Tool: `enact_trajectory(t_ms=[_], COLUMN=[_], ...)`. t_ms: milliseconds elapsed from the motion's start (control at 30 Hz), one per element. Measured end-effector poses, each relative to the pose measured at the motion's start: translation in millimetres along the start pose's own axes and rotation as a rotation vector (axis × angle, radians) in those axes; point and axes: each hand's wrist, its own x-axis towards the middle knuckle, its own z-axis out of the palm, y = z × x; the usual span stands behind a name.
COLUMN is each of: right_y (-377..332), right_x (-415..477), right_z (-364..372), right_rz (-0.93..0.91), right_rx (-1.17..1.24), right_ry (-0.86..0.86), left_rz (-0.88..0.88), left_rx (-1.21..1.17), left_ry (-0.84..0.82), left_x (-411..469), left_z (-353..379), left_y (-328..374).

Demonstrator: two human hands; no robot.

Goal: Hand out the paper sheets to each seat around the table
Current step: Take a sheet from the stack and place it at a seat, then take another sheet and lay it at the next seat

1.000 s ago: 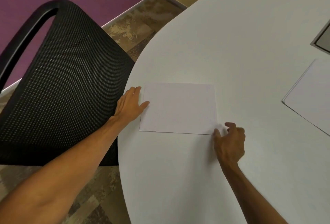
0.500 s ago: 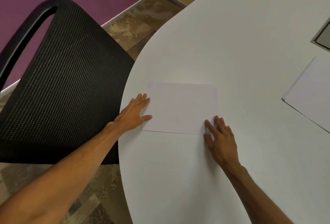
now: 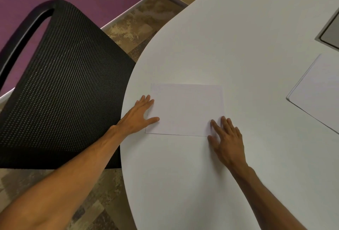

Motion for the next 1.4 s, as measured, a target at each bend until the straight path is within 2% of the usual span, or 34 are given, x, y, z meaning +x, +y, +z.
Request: enact_trajectory(t_ms=[100, 267, 567, 833, 1133, 1400], right_y=[0, -1, 12, 74, 168, 250], right_x=[-2, -7, -41, -80, -98, -73], right_z=[-4, -18, -78, -130, -165, -181], right_rz=[0.030, 0.058, 0.158, 0.315, 0.521, 0.709], right_rx=[0.009, 0.012, 0.083, 0.160, 0.281, 0.519], right_ry=[0.027, 0.071, 0.202, 0.281, 0.298, 0.446], left_rz=[0.018, 0.100, 0.204, 0.255, 0.114, -0.098], left_rx=[-0.099, -0.102, -0.300, -0.360, -0.531, -0.633], left_ry=[0.077, 0.153, 0.102, 0.071, 0.039, -0.023], left_x=[-5, -23, -32, -11, 56, 133], left_z=[-5, 1, 25, 47, 82, 119], left_y=[15, 57, 172, 268, 368, 429])
